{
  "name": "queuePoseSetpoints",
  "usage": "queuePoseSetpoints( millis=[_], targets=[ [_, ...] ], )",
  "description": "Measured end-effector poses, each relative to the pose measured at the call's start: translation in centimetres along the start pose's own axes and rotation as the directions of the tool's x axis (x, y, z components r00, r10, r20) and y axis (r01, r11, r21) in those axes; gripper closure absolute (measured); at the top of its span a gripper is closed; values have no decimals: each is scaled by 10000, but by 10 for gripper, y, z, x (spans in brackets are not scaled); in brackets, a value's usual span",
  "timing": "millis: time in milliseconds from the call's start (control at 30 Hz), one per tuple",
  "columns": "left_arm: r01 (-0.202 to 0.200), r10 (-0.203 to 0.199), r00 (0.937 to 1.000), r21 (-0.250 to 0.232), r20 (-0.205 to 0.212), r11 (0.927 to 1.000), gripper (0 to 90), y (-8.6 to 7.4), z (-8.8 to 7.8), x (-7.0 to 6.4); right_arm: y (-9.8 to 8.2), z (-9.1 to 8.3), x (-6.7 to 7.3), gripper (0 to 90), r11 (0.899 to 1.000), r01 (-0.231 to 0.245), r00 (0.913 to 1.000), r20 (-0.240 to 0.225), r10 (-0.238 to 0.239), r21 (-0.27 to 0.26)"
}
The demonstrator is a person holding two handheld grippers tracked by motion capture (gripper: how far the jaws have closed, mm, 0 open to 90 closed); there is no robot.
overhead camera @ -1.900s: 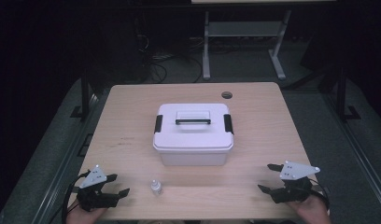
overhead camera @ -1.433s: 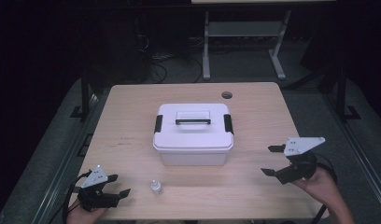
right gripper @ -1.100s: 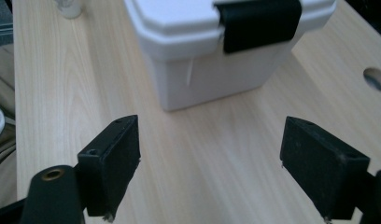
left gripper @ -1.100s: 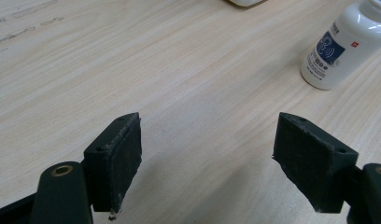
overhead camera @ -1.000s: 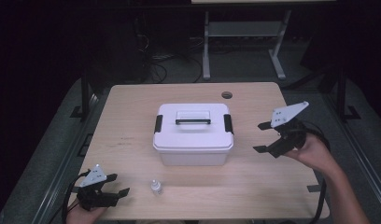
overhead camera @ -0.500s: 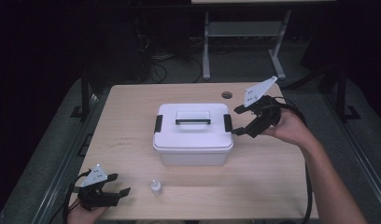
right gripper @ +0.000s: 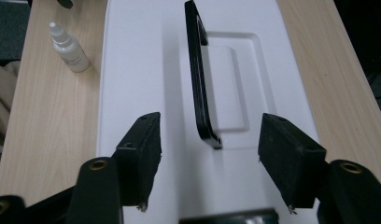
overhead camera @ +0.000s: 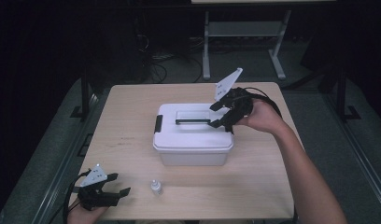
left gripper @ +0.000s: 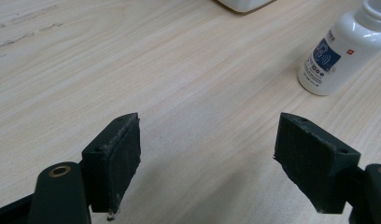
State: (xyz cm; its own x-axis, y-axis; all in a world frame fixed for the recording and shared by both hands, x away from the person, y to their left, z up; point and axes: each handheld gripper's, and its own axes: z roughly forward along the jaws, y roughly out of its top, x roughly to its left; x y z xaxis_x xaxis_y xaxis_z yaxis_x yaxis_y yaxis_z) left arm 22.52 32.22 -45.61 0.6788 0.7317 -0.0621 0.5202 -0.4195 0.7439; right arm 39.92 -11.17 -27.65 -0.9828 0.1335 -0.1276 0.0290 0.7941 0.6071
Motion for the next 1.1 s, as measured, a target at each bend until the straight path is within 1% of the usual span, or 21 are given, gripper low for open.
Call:
queuePoseSetpoints(
  millis=[67,100,133,267,300,333,367,400,433,467,567,633,667,767,833,900,933,967,1000,1067,1100],
  targets=[
    [-18,18,10000,4,-12,10000,226,0,0,0,3,3,0,401,9999,99,9999,-26,-99,63],
    [9,-9,10000,-44,-9,10000,226,0,-1,1,9,8,-2,418,9993,294,9995,-69,-292,232],
    [9,-9,10000,-44,-9,10000,226,0,-1,1,12,10,-3,430,9990,315,9994,-122,-311,305],
    [21,-21,10000,-41,-3,10000,226,0,-1,1,19,17,-5,456,9987,436,9988,-242,-430,269],
    [17,-17,10000,-32,-8,10000,226,0,-1,1,26,23,-6,478,9974,515,9982,-332,-499,499],
    [17,-17,10000,-32,-8,10000,226,0,-1,1,26,23,-6,478,9974,515,9982,-332,-499,499],
    [-1,1,10000,-4,-24,10000,226,0,-1,1,32,29,-6,497,9957,617,9975,-388,-591,697],
    [-1,1,10000,-4,-24,10000,226,0,-1,1,32,29,-6,497,9957,617,9975,-388,-591,697],
    [26,-26,10000,-14,-24,10000,226,0,-2,1,37,34,-6,550,9937,787,9959,-518,-747,796],
    [39,-40,10000,-73,-29,10000,226,-1,-2,2,40,37,-6,557,9916,898,9948,-562,-848,935],
    [49,-49,10000,-75,-20,10000,226,-1,-2,2,45,45,-7,636,9865,1131,9922,-665,-1058,1182],
    [15,-15,10000,-45,8,10000,227,0,-1,2,47,49,-8,662,9822,1200,9914,-690,-1110,1444],
    [15,-15,10000,-45,8,10000,228,0,-1,2,48,51,-8,678,9806,1157,9917,-747,-1049,1583],
    [-30,30,10000,-18,16,10000,228,1,-1,1,51,54,-10,719,9808,1117,9914,-861,-988,1601],
    [-30,30,10000,-18,19,10000,228,1,0,1,52,55,-11,726,9803,1120,9912,-889,-985,1628],
    [-35,35,10000,-15,23,10000,228,1,0,2,57,58,-13,749,9769,1149,9905,-951,-990,1803],
    [-35,35,10000,-15,23,10000,228,1,0,2,57,58,-13,749,9769,1149,9905,-951,-990,1803],
    [-48,48,10000,-1,20,10000,228,0,-1,2,59,59,-16,776,9791,1135,9900,-1024,-971,1690],
    [-48,48,10000,-1,20,10000,228,0,-1,2,59,59,-16,776,9791,1135,9900,-1024,-971,1690],
    [-32,32,10000,-14,20,10000,229,0,-1,2,58,62,-18,819,9800,1078,9898,-1107,-900,1673],
    [4,-4,10000,-31,15,10000,228,0,-1,2,58,64,-19,826,9809,1136,9889,-1136,-962,1581]
  ],
)
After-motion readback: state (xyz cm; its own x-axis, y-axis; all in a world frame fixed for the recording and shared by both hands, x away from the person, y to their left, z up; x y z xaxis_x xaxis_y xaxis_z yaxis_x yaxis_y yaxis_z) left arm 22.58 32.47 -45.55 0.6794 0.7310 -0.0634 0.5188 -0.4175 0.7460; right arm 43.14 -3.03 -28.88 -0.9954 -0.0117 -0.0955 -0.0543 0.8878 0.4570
